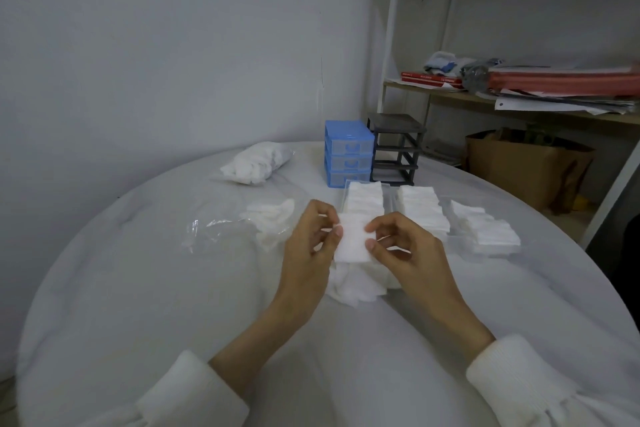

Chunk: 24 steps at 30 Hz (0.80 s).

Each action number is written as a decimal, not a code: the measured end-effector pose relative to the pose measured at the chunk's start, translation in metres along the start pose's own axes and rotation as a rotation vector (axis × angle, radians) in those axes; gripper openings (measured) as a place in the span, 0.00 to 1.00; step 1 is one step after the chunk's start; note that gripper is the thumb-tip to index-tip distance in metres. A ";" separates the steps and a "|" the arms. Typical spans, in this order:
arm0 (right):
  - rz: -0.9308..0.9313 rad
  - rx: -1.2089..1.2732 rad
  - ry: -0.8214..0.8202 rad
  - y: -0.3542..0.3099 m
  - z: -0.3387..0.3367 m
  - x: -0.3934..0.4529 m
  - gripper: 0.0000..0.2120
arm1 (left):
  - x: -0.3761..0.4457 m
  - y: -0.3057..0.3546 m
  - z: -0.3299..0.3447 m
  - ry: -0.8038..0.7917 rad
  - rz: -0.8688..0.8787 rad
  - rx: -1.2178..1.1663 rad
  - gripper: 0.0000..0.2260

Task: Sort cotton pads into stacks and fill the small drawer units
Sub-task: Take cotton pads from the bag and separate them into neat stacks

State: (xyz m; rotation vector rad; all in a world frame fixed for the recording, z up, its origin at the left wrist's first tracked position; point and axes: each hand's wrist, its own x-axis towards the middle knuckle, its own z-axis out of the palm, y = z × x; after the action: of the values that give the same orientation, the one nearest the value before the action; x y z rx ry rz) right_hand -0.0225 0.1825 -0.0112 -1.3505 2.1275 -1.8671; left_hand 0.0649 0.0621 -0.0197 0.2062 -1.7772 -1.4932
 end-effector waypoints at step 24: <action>0.036 -0.639 -0.483 0.006 -0.018 -0.005 0.16 | 0.006 -0.002 -0.008 0.198 0.037 0.188 0.16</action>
State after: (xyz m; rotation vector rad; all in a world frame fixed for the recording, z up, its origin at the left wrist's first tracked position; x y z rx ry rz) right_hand -0.0321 0.1991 -0.0129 -1.6110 2.5040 -0.7234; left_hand 0.0656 0.0521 -0.0184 0.4003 -1.7497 -1.2347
